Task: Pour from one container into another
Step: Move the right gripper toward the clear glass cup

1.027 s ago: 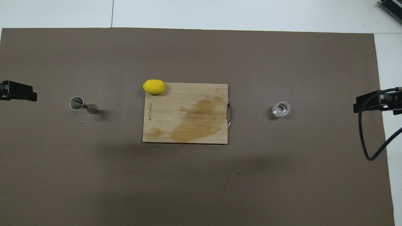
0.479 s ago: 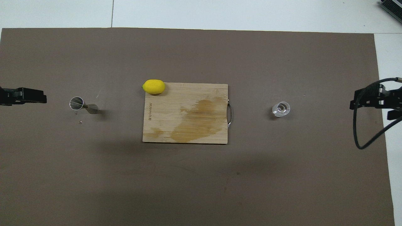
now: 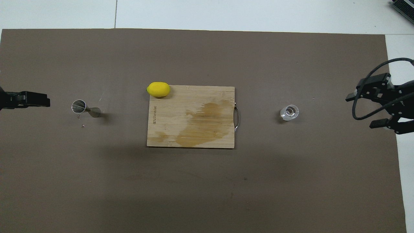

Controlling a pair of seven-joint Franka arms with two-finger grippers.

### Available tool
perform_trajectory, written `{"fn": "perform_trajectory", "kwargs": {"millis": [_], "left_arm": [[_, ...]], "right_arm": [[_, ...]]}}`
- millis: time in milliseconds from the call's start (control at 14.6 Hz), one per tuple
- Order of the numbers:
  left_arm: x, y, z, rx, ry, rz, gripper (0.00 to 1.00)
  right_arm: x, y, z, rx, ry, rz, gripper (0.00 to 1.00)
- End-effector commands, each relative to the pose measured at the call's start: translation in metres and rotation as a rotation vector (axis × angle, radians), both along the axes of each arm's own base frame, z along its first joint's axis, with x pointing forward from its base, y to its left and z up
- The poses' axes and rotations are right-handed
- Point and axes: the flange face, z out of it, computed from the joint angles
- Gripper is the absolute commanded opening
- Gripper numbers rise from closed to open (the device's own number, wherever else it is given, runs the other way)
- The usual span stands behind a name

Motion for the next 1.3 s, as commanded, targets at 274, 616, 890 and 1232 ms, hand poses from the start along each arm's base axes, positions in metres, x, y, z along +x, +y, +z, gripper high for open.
{"fn": "perform_trajectory", "kwargs": {"millis": [274, 616, 890, 1232], "left_arm": [[-0.017, 0.004, -0.004, 0.016, 0.048, -0.006, 1.00], [-0.012, 0.043, -0.017, -0.095, 0.041, -0.112, 1.00], [0.008, 0.067, -0.043, -0.170, -0.024, -0.248, 1.00], [0.031, 0.087, -0.091, -0.234, -0.021, -0.389, 1.00]], "right_arm": [[-0.012, -0.037, -0.053, 0.247, 0.182, -0.271, 1.00], [0.009, -0.059, -0.112, 0.391, 0.378, -0.516, 1.00], [0.019, -0.079, -0.159, 0.501, 0.471, -0.597, 1.00], [0.034, -0.097, -0.229, 0.574, 0.539, -0.708, 1.00]]}}
